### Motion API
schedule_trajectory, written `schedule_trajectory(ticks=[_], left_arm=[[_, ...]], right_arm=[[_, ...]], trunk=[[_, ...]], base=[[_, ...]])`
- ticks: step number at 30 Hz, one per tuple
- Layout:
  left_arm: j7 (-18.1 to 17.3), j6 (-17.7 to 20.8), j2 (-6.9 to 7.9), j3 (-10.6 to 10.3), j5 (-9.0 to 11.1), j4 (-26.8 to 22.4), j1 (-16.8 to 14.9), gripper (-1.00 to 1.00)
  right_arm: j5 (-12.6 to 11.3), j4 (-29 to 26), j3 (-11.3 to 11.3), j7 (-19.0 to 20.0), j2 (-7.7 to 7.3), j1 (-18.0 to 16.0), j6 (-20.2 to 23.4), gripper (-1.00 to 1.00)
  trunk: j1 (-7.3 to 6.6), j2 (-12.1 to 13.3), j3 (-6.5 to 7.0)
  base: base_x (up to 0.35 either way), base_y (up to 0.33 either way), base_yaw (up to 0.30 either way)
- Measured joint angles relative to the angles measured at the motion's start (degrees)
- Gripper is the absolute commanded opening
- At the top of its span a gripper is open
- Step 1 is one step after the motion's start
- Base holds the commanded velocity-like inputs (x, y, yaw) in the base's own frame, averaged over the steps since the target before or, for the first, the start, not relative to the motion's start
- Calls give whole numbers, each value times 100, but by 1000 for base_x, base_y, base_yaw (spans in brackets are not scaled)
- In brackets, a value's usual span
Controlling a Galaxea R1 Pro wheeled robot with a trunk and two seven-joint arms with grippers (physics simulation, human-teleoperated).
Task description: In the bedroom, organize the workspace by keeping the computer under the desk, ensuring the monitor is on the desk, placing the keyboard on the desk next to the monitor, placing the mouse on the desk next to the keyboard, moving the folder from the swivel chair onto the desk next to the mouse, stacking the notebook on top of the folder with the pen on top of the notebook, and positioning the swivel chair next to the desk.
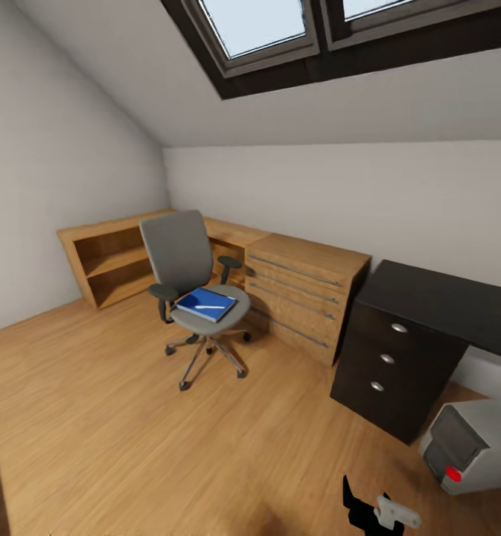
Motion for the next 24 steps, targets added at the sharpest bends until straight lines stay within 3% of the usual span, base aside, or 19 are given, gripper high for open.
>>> schedule_trajectory(ticks=[9,24], left_arm=[[-1,0,-2,10,-5,0,0,100],[-1,0,-9,11,-5,0,0,100]], right_arm=[[129,-5,3,-5,27,0,64,100],[169,-7,2,-104,27,0,65,100]], trunk=[[-200,361,156],[-527,963,426]], base=[[-102,0,-252],[-316,0,-270]])
